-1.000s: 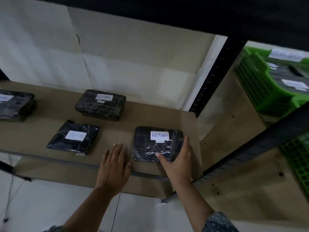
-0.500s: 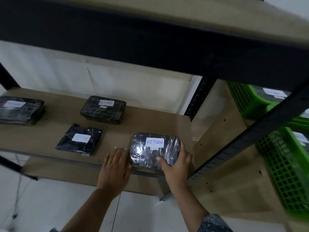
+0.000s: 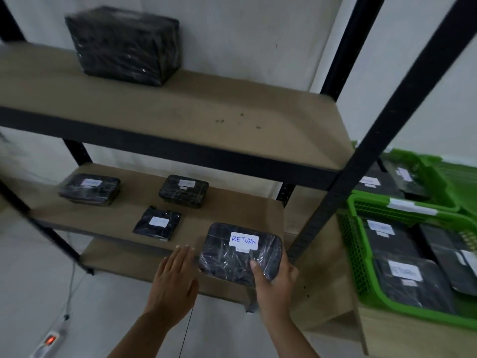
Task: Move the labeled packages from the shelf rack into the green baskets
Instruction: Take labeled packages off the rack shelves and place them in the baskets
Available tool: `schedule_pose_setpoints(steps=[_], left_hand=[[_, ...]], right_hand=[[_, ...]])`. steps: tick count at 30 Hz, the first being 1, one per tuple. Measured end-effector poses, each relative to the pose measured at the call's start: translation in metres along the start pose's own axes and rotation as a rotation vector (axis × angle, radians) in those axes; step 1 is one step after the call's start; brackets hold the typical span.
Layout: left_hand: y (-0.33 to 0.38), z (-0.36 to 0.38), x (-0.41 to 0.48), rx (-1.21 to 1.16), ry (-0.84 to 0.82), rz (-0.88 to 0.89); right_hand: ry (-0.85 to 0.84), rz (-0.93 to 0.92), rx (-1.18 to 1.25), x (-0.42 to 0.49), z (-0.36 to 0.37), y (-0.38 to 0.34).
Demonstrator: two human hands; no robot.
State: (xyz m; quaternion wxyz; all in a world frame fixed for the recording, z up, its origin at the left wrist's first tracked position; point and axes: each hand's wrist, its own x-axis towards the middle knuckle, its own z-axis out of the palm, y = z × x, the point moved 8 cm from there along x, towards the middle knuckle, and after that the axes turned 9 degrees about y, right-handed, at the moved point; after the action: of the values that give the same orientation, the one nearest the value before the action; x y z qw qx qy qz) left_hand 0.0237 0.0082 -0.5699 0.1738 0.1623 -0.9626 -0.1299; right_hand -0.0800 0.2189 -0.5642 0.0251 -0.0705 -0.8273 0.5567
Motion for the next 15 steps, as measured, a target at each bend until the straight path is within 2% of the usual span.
schedule_pose_setpoints(steps=[5,10,15], left_hand=[[0.054,-0.046,-0.012,0.032,0.011,0.056],[0.121,-0.070,-0.010,-0.093,0.059,0.121],[0.200,-0.076,0.003,-0.137,0.082,0.263]], right_hand=[[0.052,-0.037,0.089,-0.022,-0.069,-0.036],[0.186,-0.122,0.069,-0.019,-0.152,-0.051],[0.272,-0.108,0.168,0.001,-0.235,-0.057]])
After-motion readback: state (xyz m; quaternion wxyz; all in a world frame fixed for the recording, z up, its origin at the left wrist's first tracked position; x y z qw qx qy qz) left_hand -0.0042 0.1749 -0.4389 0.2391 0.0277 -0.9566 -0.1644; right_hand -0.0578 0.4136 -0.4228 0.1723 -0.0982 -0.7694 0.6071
